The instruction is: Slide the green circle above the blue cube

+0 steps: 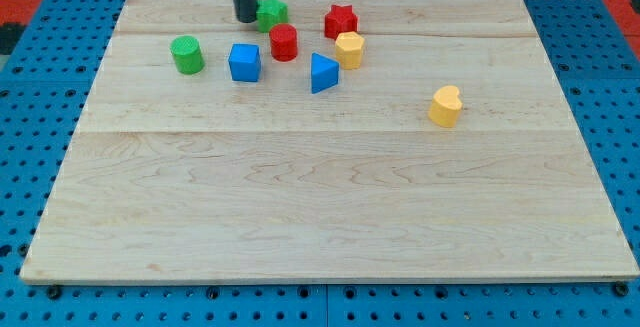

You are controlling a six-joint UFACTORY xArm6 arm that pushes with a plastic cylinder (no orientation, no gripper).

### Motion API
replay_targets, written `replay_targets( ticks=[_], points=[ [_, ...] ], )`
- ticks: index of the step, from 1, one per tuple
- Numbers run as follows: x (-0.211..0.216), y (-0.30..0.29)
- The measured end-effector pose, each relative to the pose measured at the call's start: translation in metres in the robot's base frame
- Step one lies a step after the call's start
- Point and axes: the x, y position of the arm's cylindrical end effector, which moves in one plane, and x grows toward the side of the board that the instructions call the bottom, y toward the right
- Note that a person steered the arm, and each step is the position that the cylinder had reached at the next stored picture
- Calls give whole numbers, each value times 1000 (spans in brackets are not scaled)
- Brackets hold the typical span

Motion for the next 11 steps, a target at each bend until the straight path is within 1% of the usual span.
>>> replay_targets(
  ticks=[1,2,3,4,5,6,7,8,9,10,11],
  points=[
    [8,-89],
    [75,-118],
    [112,-103],
    [103,-49],
    [73,-57],
    [103,-72],
    [98,-145],
    [61,-145],
    [42,-93],
    [80,-108],
    [95,-93]
  ],
)
